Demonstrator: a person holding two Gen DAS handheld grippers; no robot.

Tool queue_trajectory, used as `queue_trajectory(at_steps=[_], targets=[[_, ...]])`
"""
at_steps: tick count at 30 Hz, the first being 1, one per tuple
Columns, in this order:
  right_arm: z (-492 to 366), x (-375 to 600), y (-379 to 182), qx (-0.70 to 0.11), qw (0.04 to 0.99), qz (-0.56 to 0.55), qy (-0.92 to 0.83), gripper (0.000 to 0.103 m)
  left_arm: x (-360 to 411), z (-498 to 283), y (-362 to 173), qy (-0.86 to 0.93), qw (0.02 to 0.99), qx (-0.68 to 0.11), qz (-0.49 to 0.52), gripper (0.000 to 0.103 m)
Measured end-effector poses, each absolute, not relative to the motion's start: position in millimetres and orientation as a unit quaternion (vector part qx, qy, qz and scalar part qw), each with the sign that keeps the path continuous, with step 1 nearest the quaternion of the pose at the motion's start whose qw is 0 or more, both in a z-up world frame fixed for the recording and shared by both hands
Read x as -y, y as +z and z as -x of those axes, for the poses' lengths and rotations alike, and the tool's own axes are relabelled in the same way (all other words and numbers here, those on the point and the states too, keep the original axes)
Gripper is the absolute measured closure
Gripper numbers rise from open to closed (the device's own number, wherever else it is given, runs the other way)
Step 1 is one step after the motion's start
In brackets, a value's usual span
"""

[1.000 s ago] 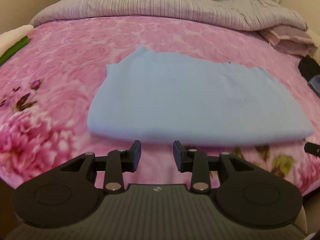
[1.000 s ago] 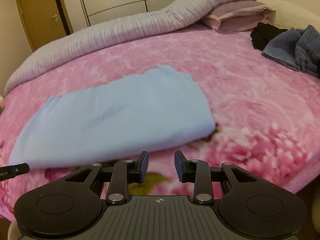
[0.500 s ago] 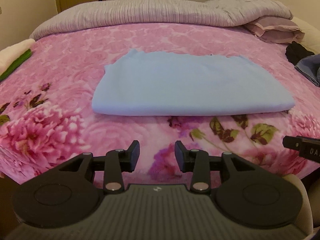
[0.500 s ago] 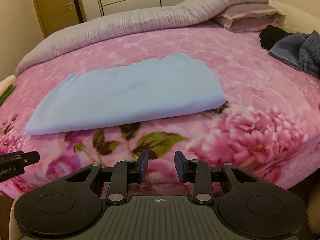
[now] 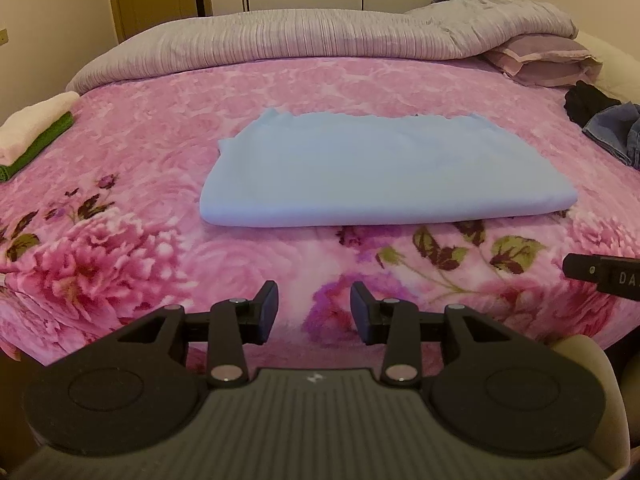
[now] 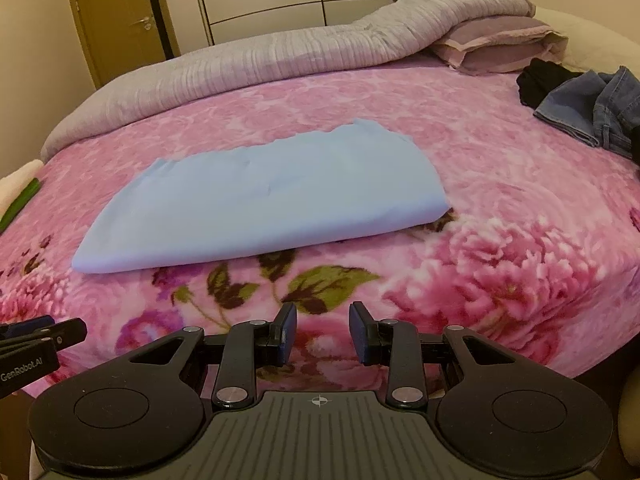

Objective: Fold clothes

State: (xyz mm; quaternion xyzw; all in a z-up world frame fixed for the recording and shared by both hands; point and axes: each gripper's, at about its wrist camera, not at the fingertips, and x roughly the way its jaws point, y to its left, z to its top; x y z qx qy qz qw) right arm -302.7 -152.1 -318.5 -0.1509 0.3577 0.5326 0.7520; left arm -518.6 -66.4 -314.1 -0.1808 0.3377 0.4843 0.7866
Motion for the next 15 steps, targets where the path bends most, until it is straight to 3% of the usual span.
queue_trajectory(at_steps=[15], targets=[[293, 142, -327, -0.365, 0.756, 0.160, 0.519, 0.070, 53, 507, -327, 0.464, 0.790, -0.354, 0.191, 0.067]])
